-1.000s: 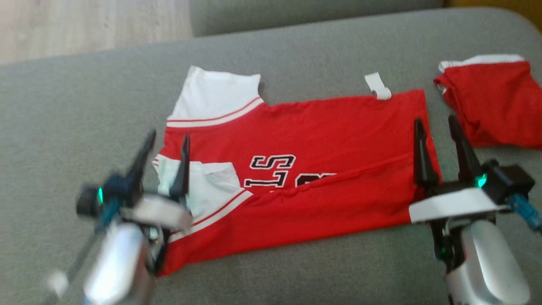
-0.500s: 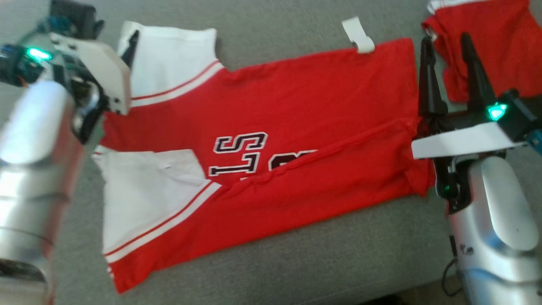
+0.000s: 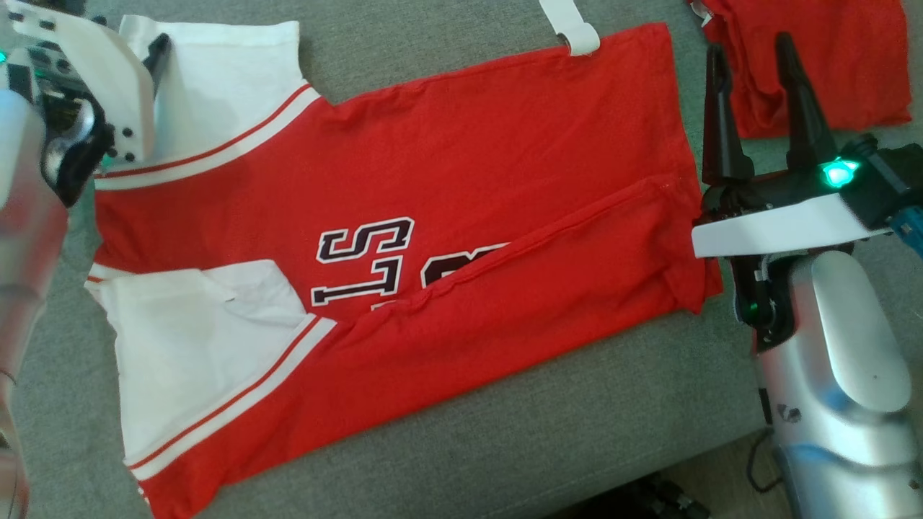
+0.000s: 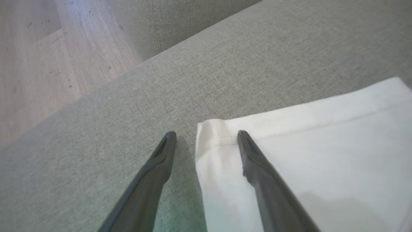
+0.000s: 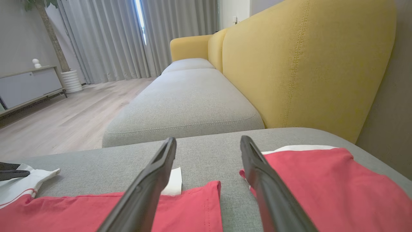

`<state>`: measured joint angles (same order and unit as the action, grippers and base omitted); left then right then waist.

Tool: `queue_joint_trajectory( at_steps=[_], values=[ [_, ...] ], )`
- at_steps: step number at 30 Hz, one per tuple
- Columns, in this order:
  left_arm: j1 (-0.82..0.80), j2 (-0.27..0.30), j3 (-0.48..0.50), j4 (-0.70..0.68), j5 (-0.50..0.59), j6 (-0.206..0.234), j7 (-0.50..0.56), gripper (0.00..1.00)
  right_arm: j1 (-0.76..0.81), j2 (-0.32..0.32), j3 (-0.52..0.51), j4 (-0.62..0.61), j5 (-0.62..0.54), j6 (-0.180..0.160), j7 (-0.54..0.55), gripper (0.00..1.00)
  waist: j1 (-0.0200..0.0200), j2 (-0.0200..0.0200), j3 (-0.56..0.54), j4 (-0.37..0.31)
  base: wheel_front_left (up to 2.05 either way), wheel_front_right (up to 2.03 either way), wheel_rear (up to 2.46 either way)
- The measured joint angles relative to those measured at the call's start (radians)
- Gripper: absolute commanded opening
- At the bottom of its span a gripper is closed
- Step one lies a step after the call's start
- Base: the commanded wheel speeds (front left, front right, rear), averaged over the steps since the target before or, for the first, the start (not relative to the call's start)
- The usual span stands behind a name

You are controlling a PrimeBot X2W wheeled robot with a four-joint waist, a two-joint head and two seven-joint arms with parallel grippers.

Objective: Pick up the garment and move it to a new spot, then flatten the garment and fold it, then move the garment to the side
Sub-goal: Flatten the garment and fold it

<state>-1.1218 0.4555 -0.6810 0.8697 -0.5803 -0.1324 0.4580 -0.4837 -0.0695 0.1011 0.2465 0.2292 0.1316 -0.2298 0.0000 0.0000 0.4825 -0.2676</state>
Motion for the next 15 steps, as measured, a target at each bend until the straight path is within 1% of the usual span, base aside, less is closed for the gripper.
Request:
queue_joint_trajectory(
  at_steps=[6, 7, 8, 9, 12, 15],
  values=[
    [-0.027, 0.000, -0.014, 0.039, -0.063, 0.000, 0.045, 1.00, 0.000, 0.000, 0.002, 0.001, 0.000, 0.000, 0.000, 1.00, 0.0000, 0.0000, 0.006, -0.002, 0.00, 0.00, 0.00],
    [-0.031, -0.001, -0.017, 0.042, -0.079, 0.000, 0.061, 0.59, 0.000, 0.000, 0.002, 0.001, 0.000, 0.000, 0.000, 1.00, 0.0000, 0.0000, 0.006, -0.002, 0.00, 0.00, 0.00],
    [-0.034, -0.002, -0.021, 0.042, -0.097, 0.000, 0.075, 0.15, 0.000, -0.001, 0.002, 0.000, 0.000, 0.000, 0.000, 1.00, 0.0000, 0.0000, 0.005, -0.001, 0.00, 0.00, 0.00],
    [-0.037, -0.005, -0.025, 0.041, -0.119, 0.000, 0.090, 0.00, 0.000, -0.002, 0.001, 0.000, 0.000, 0.000, 0.000, 1.00, 0.0000, 0.0000, 0.004, 0.002, 0.00, 0.00, 0.00],
    [-0.033, -0.014, -0.037, 0.032, -0.168, 0.000, 0.102, 0.00, 0.000, -0.010, -0.001, 0.000, -0.002, 0.000, 0.001, 1.00, 0.0000, 0.0000, -0.004, 0.013, 0.00, 0.00, 0.00],
    [-0.013, -0.019, -0.050, 0.027, -0.171, 0.000, 0.040, 0.00, 0.000, -0.029, -0.002, 0.001, -0.008, 0.000, 0.009, 1.00, 0.0001, 0.0000, -0.017, 0.029, 0.00, 0.00, 0.00]
  ],
)
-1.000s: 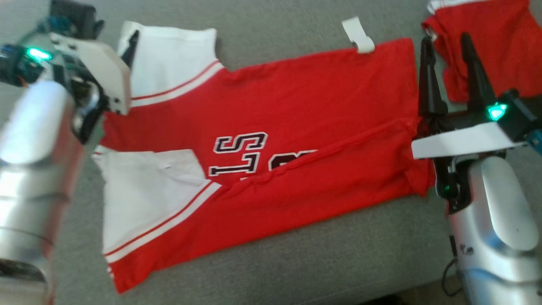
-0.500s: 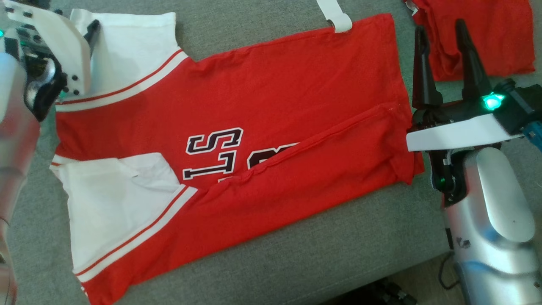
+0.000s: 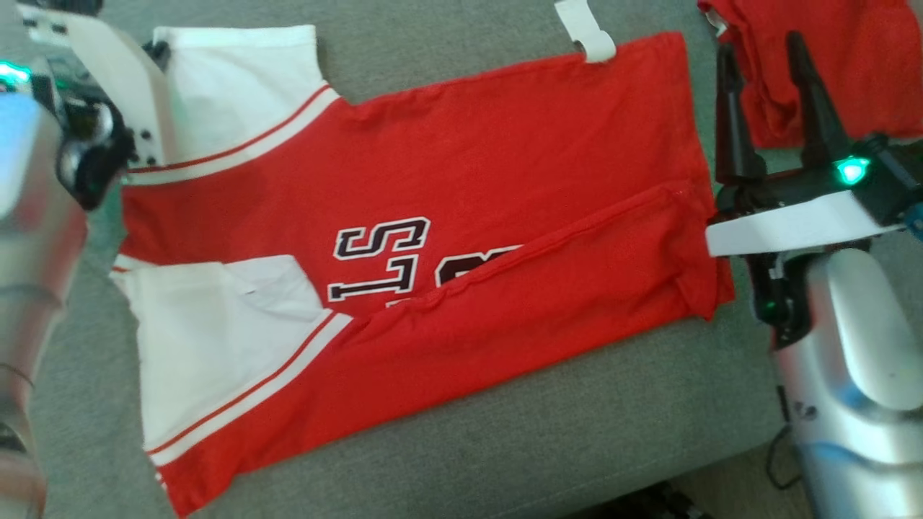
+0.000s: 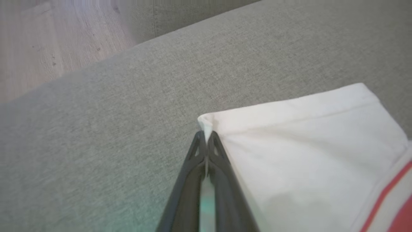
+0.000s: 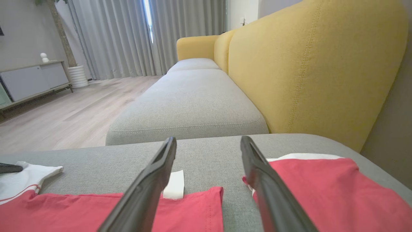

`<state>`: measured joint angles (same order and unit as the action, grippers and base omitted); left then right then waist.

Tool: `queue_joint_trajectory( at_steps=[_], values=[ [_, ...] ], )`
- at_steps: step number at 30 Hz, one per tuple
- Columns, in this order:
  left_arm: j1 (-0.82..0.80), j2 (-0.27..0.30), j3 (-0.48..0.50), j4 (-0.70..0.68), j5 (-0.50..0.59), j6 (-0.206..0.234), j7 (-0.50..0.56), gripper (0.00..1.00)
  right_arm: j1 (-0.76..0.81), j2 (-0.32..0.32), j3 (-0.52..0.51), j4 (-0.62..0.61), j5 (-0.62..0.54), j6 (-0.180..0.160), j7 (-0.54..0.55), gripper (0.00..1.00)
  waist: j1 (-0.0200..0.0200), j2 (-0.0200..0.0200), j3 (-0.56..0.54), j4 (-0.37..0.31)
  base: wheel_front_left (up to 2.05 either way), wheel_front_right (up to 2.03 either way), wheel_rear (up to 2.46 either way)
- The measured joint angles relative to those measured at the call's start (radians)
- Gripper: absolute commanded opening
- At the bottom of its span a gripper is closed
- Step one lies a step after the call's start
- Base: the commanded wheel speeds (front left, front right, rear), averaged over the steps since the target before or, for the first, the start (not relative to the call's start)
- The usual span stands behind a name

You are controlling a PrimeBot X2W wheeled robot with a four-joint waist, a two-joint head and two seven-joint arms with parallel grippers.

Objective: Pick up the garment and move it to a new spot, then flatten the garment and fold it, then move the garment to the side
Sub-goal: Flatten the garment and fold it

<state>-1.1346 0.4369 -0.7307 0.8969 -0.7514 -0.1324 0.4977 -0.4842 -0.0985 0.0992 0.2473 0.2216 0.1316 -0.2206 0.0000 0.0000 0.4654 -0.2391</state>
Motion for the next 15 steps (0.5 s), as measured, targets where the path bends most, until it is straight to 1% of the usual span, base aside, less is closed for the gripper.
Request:
queue_joint_trajectory(
  at_steps=[5, 8, 12, 15],
  values=[
    [0.035, -0.009, -0.018, -0.023, 0.013, 0.000, -0.180, 0.00, -0.022, -0.055, -0.002, 0.014, -0.003, 0.000, 0.047, 1.00, -0.0001, 0.0000, -0.032, 0.038, 0.00, 0.00, 0.00],
    [0.034, -0.026, -0.027, -0.054, 0.031, 0.000, -0.274, 0.00, -0.045, -0.094, -0.002, 0.031, -0.003, 0.000, 0.092, 1.00, -0.0001, 0.0000, -0.052, 0.071, 0.00, 0.00, 0.00],
    [0.039, -0.049, -0.050, -0.106, 0.041, 0.000, -0.354, 0.00, -0.062, -0.142, 0.004, 0.081, 0.027, 0.000, 0.162, 1.00, -0.0001, 0.0000, -0.079, 0.123, 0.00, 0.00, 0.00],
    [0.061, -0.048, -0.055, -0.147, 0.050, 0.000, -0.395, 0.00, -0.066, -0.176, 0.022, 0.136, 0.047, 0.000, 0.216, 1.00, -0.0001, 0.0000, -0.099, 0.162, 0.00, 0.00, 0.00]
  ],
)
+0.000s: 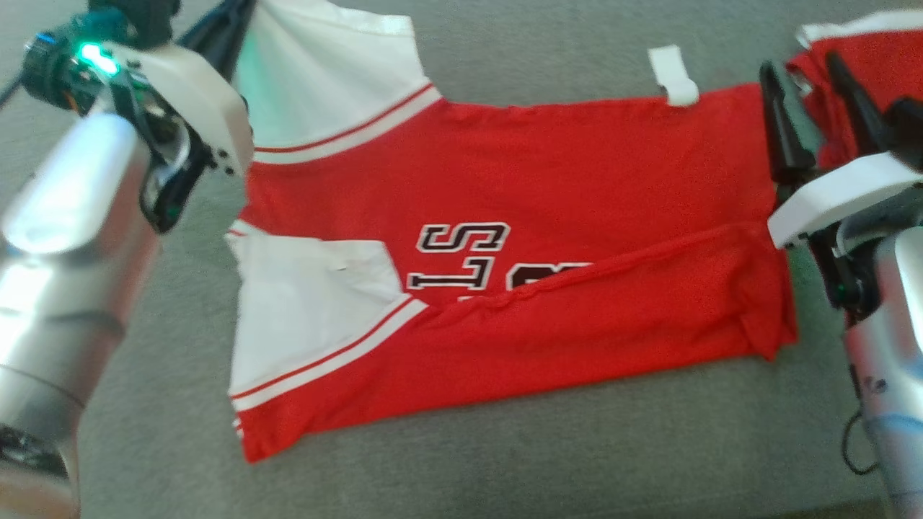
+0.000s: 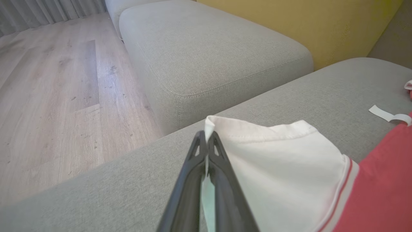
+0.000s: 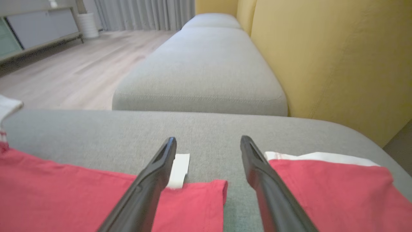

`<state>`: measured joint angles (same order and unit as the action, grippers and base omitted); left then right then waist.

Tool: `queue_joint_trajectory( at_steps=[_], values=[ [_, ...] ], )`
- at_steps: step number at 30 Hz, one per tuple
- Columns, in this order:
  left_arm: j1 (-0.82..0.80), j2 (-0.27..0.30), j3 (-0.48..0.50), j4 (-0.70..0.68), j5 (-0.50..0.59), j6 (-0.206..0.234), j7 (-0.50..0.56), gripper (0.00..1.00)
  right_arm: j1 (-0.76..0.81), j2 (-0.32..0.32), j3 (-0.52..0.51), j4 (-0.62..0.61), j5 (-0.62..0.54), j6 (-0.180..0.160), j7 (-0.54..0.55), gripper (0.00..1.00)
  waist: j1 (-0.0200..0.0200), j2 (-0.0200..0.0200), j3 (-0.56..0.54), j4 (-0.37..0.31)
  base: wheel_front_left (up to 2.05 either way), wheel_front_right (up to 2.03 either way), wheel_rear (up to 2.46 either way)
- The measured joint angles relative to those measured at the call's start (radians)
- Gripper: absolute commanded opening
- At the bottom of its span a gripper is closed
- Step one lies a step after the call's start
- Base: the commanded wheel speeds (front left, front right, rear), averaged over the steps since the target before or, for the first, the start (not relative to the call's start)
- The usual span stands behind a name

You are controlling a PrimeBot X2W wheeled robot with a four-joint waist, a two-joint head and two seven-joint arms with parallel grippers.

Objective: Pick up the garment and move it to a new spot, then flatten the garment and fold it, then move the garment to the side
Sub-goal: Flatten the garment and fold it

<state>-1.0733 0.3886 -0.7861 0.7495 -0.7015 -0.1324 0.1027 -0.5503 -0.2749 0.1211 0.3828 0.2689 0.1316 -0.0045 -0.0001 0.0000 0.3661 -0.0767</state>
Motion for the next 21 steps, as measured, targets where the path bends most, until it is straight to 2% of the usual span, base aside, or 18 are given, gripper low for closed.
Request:
queue_joint_trajectory(
  at_steps=[11, 20, 21],
  values=[
    [0.075, 0.003, -0.050, -0.180, 0.009, 0.013, -0.001, 0.00, -0.121, -0.116, 0.054, 0.287, 0.022, 0.000, 0.201, 1.00, 0.0000, 0.0000, -0.023, 0.117, 0.00, 0.00, 0.00],
    [0.077, 0.006, -0.061, -0.242, 0.009, 0.034, 0.030, 0.00, -0.200, -0.140, 0.137, 0.432, 0.043, 0.000, 0.255, 1.00, 0.0001, 0.0000, 0.006, 0.146, 0.00, 0.00, 0.00],
    [0.077, 0.009, -0.062, -0.247, 0.009, 0.037, 0.030, 0.00, -0.216, -0.144, 0.154, 0.449, 0.052, 0.000, 0.261, 0.74, 0.0000, 0.0000, 0.009, 0.147, 0.00, 0.00, 0.00]
  ],
)
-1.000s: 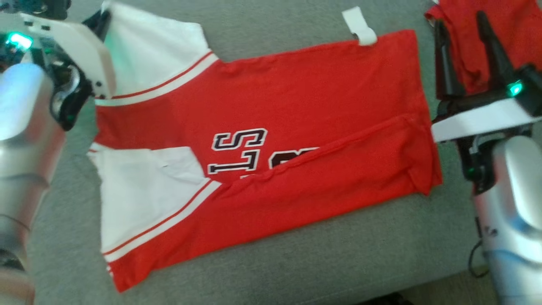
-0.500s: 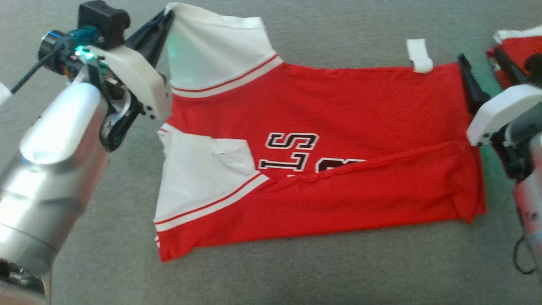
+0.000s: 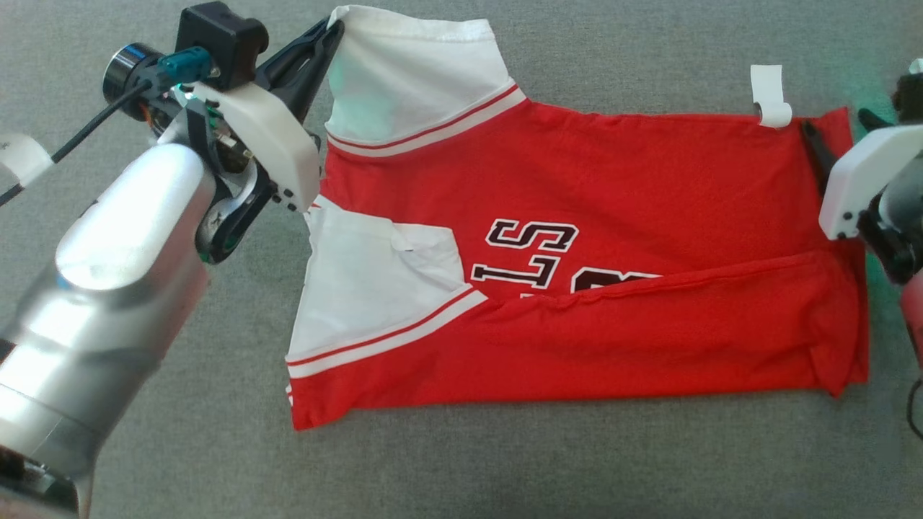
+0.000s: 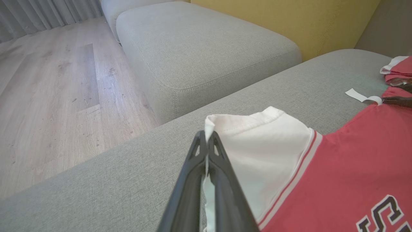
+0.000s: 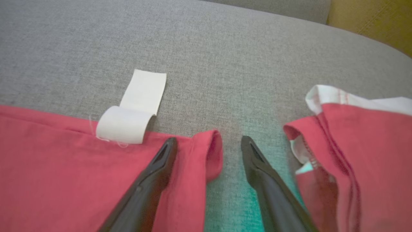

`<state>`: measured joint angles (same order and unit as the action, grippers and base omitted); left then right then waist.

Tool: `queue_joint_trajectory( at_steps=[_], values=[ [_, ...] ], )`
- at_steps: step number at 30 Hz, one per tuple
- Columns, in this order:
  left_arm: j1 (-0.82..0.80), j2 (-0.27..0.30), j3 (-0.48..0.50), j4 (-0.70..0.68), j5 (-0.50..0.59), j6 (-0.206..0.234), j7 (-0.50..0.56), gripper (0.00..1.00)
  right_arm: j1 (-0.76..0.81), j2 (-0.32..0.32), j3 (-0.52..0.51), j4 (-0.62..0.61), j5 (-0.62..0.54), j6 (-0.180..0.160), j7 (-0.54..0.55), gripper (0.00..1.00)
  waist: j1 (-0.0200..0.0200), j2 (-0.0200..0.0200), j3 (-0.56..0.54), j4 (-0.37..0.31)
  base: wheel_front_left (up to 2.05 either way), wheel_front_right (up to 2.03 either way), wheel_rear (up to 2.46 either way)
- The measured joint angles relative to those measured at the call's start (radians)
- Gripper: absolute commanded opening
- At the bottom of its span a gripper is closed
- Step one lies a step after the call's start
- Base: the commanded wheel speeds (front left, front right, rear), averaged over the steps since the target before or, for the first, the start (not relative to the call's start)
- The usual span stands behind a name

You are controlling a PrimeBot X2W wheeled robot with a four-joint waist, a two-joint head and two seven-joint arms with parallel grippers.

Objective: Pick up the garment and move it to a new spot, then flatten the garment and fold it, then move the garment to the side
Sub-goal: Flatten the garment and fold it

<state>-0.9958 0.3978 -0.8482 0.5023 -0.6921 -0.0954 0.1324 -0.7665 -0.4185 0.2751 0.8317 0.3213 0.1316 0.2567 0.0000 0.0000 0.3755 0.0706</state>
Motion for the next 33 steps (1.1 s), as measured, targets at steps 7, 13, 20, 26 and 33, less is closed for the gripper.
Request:
queue_joint_trajectory(
  at_steps=[7, 13, 20, 26, 33],
  values=[
    [0.000, 0.008, 0.001, 0.006, 0.000, 0.011, 0.007, 0.00, -0.056, -0.002, 0.053, 0.045, 0.042, 0.000, -0.018, 0.00, 0.0001, 0.0000, 0.005, -0.011, 0.00, 0.00, 0.00],
    [-0.009, 0.019, 0.014, 0.067, 0.008, 0.035, -0.026, 0.00, -0.132, -0.001, 0.087, 0.037, 0.088, 0.000, -0.094, 0.00, 0.0000, 0.0000, 0.014, -0.034, 0.00, 0.00, 0.00],
    [-0.127, 0.014, 0.045, 0.175, 0.040, 0.052, -0.108, 0.00, -0.264, 0.011, 0.095, 0.018, 0.158, 0.000, -0.186, 0.00, 0.0001, 0.0000, 0.042, -0.061, 0.00, 0.00, 0.00],
    [-0.228, -0.029, 0.071, 0.287, 0.061, 0.055, -0.221, 0.00, -0.344, 0.037, 0.104, 0.034, 0.183, 0.000, -0.279, 0.00, 0.0002, 0.0000, 0.064, -0.076, 0.00, 0.00, 0.00],
    [-0.247, -0.073, 0.057, 0.393, 0.068, 0.014, -0.282, 0.00, -0.355, 0.054, 0.138, 0.077, 0.231, 0.000, -0.342, 0.00, 0.0002, 0.0000, 0.050, -0.069, 0.00, 0.00, 0.00]
  ],
)
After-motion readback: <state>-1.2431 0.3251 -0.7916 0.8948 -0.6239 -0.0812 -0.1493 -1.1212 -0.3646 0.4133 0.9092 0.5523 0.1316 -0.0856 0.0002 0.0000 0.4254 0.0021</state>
